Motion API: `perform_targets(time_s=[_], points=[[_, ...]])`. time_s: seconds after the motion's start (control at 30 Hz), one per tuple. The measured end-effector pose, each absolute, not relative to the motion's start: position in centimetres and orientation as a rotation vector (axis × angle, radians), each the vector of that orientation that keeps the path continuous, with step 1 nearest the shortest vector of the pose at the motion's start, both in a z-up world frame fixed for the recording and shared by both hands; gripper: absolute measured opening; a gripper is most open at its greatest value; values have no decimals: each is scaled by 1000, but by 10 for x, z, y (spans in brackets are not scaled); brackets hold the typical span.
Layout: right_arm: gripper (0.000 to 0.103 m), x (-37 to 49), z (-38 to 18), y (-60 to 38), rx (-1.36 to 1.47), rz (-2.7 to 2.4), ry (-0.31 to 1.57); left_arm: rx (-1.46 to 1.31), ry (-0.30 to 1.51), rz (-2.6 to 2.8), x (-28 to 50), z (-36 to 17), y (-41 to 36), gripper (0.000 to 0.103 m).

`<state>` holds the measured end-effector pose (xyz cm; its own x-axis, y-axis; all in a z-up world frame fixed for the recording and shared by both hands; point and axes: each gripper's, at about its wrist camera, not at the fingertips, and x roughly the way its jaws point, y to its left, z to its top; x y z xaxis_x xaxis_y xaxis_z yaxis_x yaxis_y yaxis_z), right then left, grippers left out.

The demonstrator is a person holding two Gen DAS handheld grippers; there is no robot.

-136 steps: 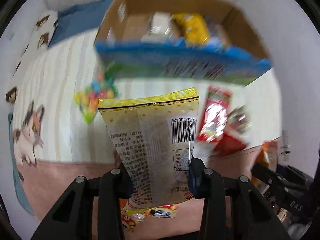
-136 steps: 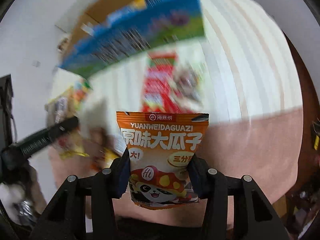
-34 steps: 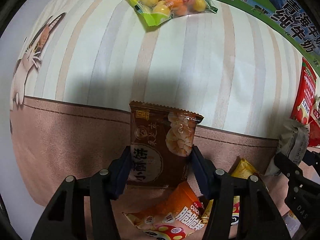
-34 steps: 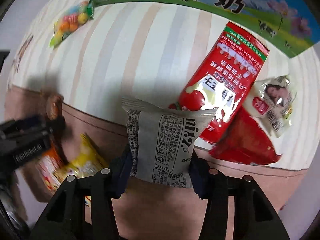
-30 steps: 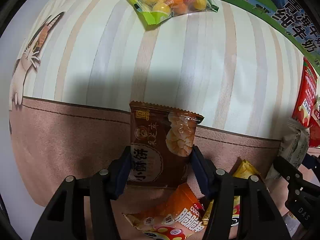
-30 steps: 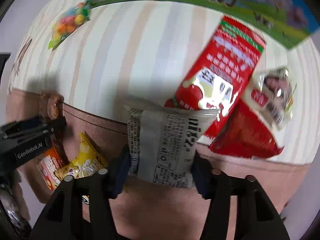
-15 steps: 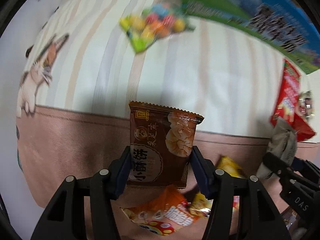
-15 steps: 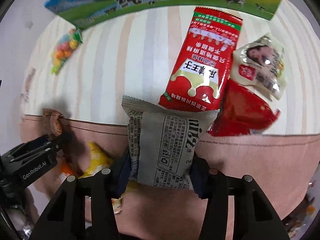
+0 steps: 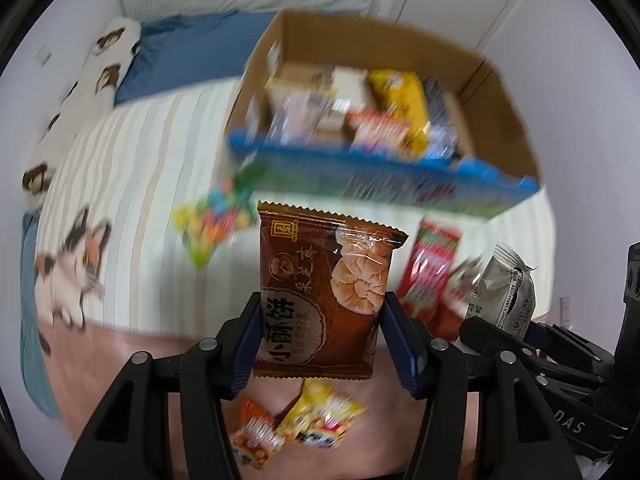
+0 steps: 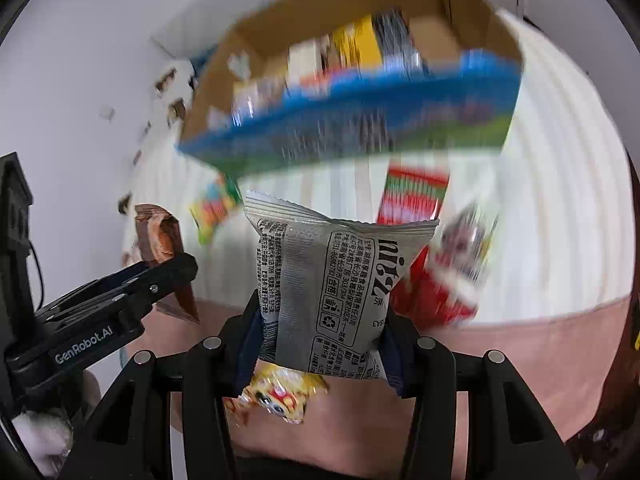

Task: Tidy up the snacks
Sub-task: 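Carry both packets into the cardboard box and open both tools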

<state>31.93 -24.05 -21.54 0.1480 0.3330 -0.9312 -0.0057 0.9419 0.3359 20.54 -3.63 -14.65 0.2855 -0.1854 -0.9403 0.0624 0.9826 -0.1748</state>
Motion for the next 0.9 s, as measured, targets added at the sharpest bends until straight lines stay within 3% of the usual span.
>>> perform_targets(time_s=[0.33,0.6,0.9], points=[[54,458,-167,-263,191,183,1213,-42,1218,-205,343,-99,-63,55],[54,590,-217,-280,85,53,1335,30,1415,-139,484,-153,-63,55],[54,643,-274,-286,50,-2,1443,58,1512,-77,544,-208,-53,56]])
